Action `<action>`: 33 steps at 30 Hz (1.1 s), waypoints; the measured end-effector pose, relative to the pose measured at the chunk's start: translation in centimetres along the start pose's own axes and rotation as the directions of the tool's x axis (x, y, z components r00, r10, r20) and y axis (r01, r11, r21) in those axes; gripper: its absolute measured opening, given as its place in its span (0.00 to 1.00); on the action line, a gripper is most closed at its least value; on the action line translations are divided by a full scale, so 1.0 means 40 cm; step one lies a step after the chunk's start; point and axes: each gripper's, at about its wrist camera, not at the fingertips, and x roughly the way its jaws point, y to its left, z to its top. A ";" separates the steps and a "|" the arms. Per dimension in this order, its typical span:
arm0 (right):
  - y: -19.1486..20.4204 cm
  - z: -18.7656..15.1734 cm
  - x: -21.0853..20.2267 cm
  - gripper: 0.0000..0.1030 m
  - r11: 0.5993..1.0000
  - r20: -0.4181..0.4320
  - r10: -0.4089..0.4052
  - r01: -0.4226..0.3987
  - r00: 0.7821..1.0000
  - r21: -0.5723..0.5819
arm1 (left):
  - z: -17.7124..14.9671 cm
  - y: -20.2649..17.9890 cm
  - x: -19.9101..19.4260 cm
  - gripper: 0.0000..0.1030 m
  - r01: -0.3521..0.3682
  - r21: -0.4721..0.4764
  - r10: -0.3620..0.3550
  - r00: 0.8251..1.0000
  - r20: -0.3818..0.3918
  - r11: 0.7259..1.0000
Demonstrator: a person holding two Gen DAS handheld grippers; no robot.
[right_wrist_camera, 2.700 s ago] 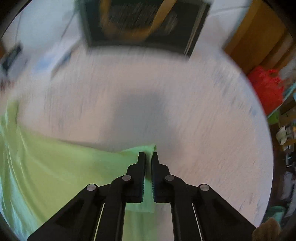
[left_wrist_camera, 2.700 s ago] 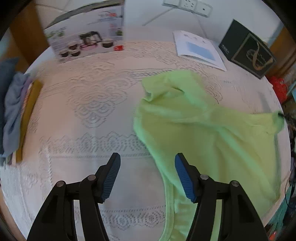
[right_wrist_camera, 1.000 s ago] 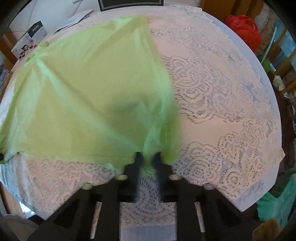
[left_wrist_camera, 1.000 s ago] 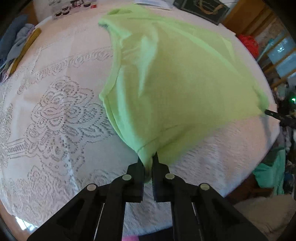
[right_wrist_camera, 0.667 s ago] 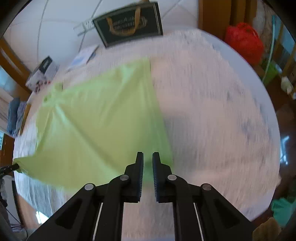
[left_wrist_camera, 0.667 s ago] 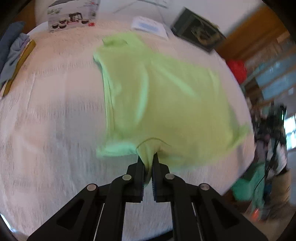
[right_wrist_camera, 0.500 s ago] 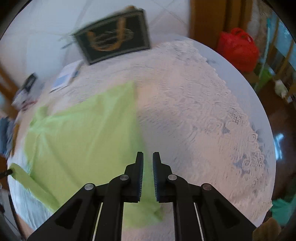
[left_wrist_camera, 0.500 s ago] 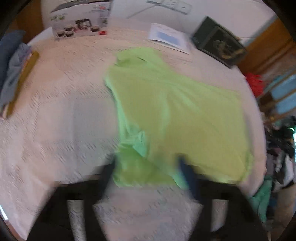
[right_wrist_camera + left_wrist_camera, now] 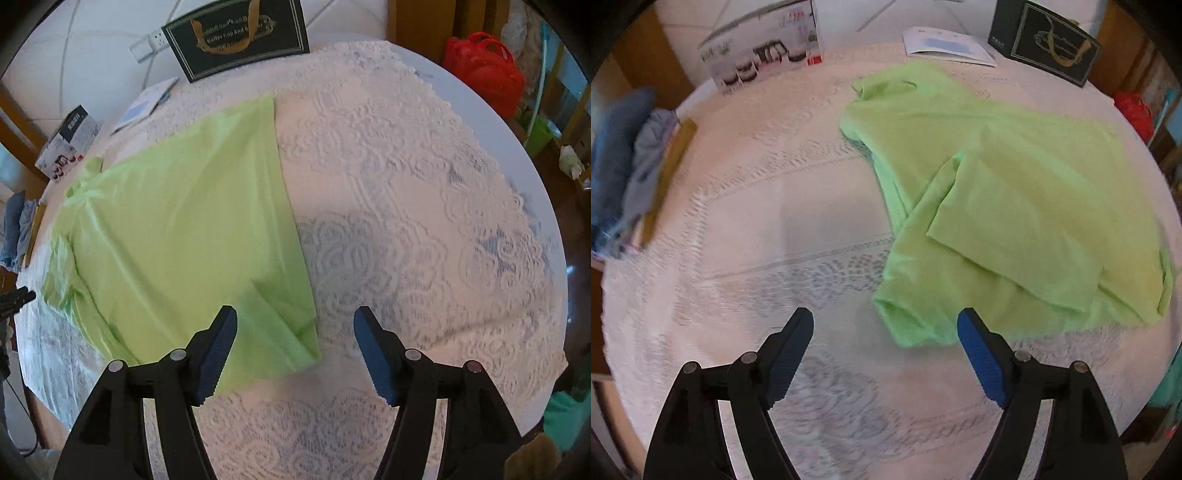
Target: Fold clothes
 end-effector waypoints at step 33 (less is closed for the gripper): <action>0.004 0.008 -0.014 0.47 0.994 -0.006 -0.013 0.014 1.000 0.104 | -0.162 -0.028 -0.166 0.57 0.023 0.071 -0.024 0.999 0.022 0.997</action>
